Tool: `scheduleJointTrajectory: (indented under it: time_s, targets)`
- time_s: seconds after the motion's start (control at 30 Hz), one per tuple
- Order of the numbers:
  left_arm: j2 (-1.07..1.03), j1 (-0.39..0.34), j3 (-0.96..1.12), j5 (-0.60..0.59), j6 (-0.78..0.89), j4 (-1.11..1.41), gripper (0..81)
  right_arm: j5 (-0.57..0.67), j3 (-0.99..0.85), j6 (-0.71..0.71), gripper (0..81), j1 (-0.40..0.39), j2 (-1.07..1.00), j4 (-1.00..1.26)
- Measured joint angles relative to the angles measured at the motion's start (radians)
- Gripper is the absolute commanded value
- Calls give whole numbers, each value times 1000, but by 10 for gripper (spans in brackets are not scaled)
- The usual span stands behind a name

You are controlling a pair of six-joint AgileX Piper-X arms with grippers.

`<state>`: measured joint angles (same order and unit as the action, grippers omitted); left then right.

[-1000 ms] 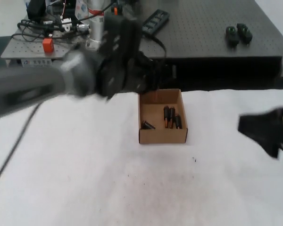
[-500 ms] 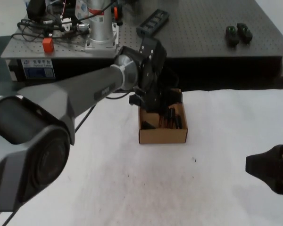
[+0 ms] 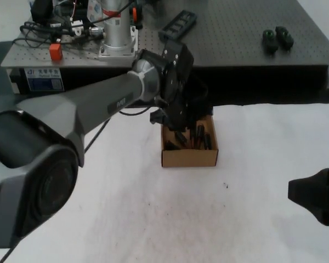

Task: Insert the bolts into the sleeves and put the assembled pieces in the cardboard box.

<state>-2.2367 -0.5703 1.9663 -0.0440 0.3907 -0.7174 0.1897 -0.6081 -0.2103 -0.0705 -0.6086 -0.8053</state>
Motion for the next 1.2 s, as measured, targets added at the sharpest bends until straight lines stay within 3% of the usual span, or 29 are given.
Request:
scheduleJointTrajectory:
  time_s: [0.03,0.07,0.13,0.33,0.53,0.87,1.2]
  targets:
    - [42,0,-9,44,-30,-13,9,0,0,9,421,0,2,0]
    - [133,0,-56,123,-80,-17,4,0,0,37,391,0,31,-23]
    - [190,2,-94,149,-100,-11,6,0,0,52,309,0,42,-38]
    - [690,22,-660,196,-137,78,6,0,0,87,1,0,96,-82]
    - [1187,23,-1102,199,-89,129,6,0,0,91,11,0,194,-91]
    - [1879,23,-1427,199,-76,126,6,0,193,94,11,0,398,-66]
    - [2203,23,-1580,220,-78,-30,6,0,307,94,11,0,399,91]
